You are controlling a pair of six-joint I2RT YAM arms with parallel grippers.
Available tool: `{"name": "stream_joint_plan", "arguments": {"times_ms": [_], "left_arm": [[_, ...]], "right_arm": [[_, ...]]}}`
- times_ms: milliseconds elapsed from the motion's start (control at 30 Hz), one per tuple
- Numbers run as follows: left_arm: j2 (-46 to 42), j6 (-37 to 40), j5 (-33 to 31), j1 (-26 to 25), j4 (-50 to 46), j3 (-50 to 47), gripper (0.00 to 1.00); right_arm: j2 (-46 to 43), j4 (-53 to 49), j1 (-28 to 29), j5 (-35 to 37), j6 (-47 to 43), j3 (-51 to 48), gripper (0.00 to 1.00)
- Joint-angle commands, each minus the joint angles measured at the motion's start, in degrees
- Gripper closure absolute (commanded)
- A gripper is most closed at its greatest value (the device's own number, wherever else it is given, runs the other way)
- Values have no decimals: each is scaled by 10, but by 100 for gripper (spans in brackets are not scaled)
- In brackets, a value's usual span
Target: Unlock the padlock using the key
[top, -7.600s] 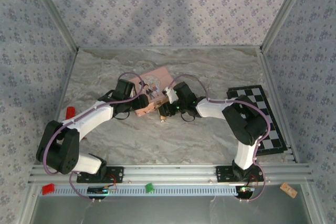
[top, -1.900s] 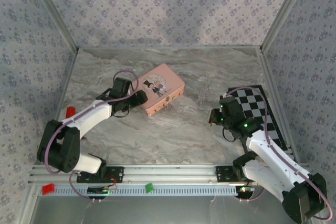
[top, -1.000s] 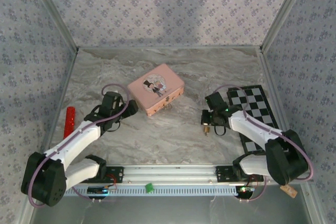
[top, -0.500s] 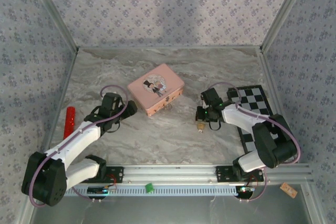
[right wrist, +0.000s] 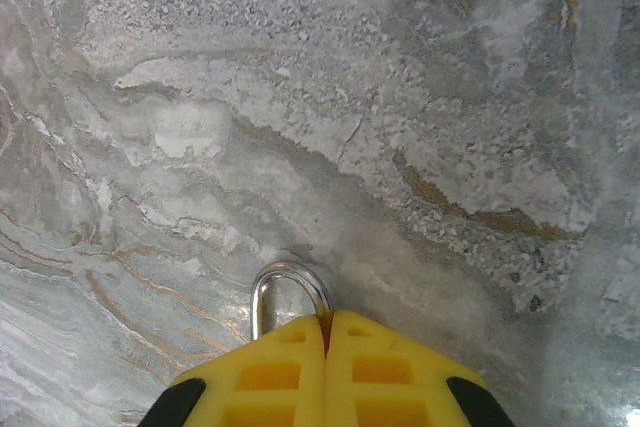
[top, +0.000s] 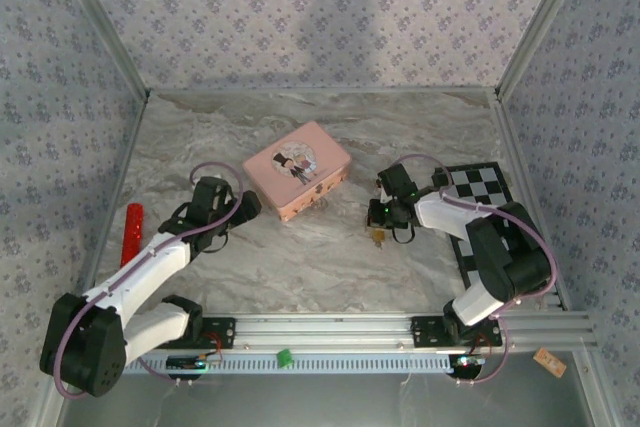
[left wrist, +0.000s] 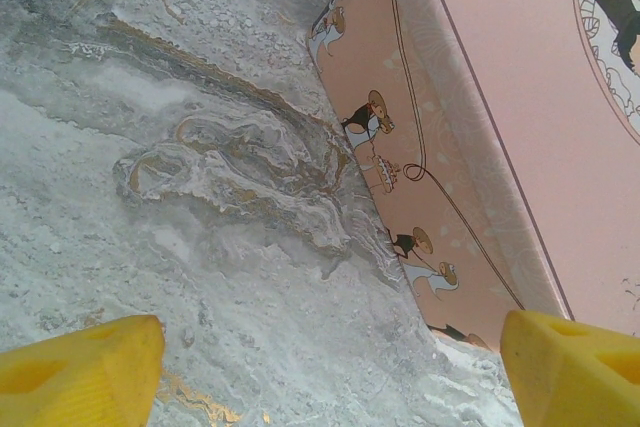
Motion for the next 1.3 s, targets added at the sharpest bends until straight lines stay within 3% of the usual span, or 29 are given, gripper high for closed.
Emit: {"name": "stream_joint_plan", "arguments": {"times_ms": [0, 133, 433, 667, 800, 967, 1100, 1267], "left_arm": [[-7, 1, -10, 5, 2, 2, 13], [-8, 2, -10, 6, -2, 6, 13], [-77, 30, -51, 39, -59, 17, 12], [-162, 51, -112, 53, -111, 39, 11], [-218, 64, -159, 53, -84, -1, 11], [-282, 69, -184, 53, -48, -55, 11], [-310, 86, -226, 53, -28, -87, 3], [-320, 132, -303, 53, -20, -100, 0]], "right_arm": [[3, -2, -3, -6, -14, 11, 98], [-5, -14, -4, -5, -19, 15, 90], [-95, -80, -2, 44, -62, 23, 62], [-245, -127, 3, 121, -125, 29, 57], [-365, -79, 9, 185, -174, -18, 53], [-500, -1, -1, 232, -159, -100, 45], [-552, 99, -6, 203, -191, -184, 35], [-557, 103, -12, 244, -204, -198, 30]]}}
